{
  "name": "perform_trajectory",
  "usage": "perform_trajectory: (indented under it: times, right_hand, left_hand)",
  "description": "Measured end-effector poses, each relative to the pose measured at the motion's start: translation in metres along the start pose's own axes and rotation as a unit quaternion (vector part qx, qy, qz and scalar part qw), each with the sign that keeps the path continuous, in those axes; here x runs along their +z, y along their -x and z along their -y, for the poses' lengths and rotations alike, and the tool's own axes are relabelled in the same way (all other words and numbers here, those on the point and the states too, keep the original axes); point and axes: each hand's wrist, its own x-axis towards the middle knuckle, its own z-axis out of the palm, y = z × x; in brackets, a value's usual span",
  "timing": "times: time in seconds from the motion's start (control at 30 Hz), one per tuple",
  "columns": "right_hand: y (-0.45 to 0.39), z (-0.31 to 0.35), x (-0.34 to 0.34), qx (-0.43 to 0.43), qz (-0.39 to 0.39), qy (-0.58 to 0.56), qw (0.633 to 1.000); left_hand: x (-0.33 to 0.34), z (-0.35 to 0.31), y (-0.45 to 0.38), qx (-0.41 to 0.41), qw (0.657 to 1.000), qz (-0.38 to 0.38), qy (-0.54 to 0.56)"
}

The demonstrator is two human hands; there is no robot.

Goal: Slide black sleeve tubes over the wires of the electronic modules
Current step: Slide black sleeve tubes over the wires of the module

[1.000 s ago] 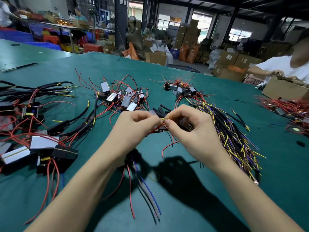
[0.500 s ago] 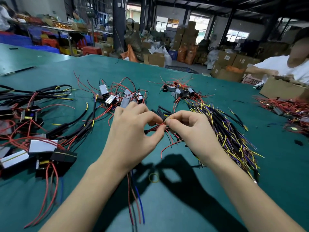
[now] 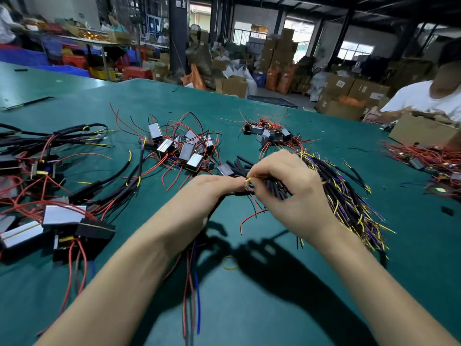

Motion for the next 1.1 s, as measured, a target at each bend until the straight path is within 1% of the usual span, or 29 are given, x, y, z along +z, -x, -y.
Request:
perform_trajectory:
  times: [0.03, 0.07, 0.1, 0.13, 0.17, 0.2, 0.23, 0.27, 0.3, 0.33, 0.37, 0.43, 0.5, 0.6, 0.8, 0.97, 1.1]
  right_hand:
    - [0.001, -0.001, 0.002, -0.017, -0.008, 0.027, 0.999]
    - [0.001, -0.001, 0.003, -0.014, -0.012, 0.027, 0.999]
    - [0.001, 0.0, 0.003, 0.009, -0.011, -0.001, 1.0]
    - [0.001, 0.001, 0.003, 0.046, -0.003, -0.047, 0.998]
    - [0.001, 0.001, 0.002, 0.092, 0.008, -0.096, 0.991]
    - [0.0, 0.001, 0.001, 0.142, 0.02, -0.139, 0.98]
    - [-0.001, 0.001, 0.0, 0.191, 0.032, -0.177, 0.965]
    - [-0.002, 0.0, -0.001, 0.233, 0.043, -0.209, 0.949]
    - [-0.003, 0.0, -0.002, 0.264, 0.052, -0.231, 0.935]
    - [-0.004, 0.0, -0.004, 0.284, 0.06, -0.247, 0.924]
    - [-0.005, 0.0, -0.005, 0.299, 0.065, -0.263, 0.915]
    - [-0.006, 0.001, -0.007, 0.32, 0.071, -0.297, 0.897]
    - [-0.006, 0.002, -0.009, 0.331, 0.073, -0.32, 0.885]
    - [-0.006, 0.002, -0.009, 0.34, 0.087, -0.321, 0.88]
    - [-0.007, 0.002, -0.01, 0.353, 0.096, -0.332, 0.869]
    - [-0.009, 0.008, -0.011, 0.335, 0.121, -0.351, 0.866]
    - [-0.01, 0.012, -0.011, 0.332, 0.129, -0.362, 0.861]
  left_hand:
    - [-0.002, 0.0, 0.0, -0.017, 0.999, 0.024, 0.041]
    - [-0.003, 0.0, 0.0, -0.032, 0.997, 0.04, 0.064]
    - [-0.005, 0.0, 0.0, -0.036, 0.996, 0.044, 0.066]
    - [-0.007, 0.0, 0.001, -0.022, 0.999, 0.032, 0.036]
    - [-0.007, 0.001, 0.003, 0.018, 0.999, 0.001, -0.034]
    - [-0.007, 0.002, 0.004, 0.077, 0.986, -0.045, -0.139]
    - [-0.006, 0.003, 0.005, 0.139, 0.952, -0.089, -0.259]
    - [-0.004, 0.004, 0.006, 0.194, 0.903, -0.125, -0.363]
    - [-0.001, 0.003, 0.008, 0.234, 0.86, -0.15, -0.429]
    - [0.001, 0.001, 0.009, 0.253, 0.836, -0.163, -0.459]
    - [0.001, 0.0, 0.01, 0.264, 0.827, -0.169, -0.468]
    - [-0.001, -0.001, 0.011, 0.28, 0.821, -0.17, -0.467]
    - [-0.003, -0.002, 0.011, 0.295, 0.826, -0.156, -0.454]
    - [-0.004, -0.002, 0.011, 0.304, 0.834, -0.138, -0.44]
    - [-0.01, -0.004, 0.01, 0.309, 0.816, -0.121, -0.473]
    - [-0.008, -0.001, 0.007, 0.31, 0.821, -0.138, -0.46]
    - [-0.005, 0.007, 0.006, 0.318, 0.82, -0.177, -0.442]
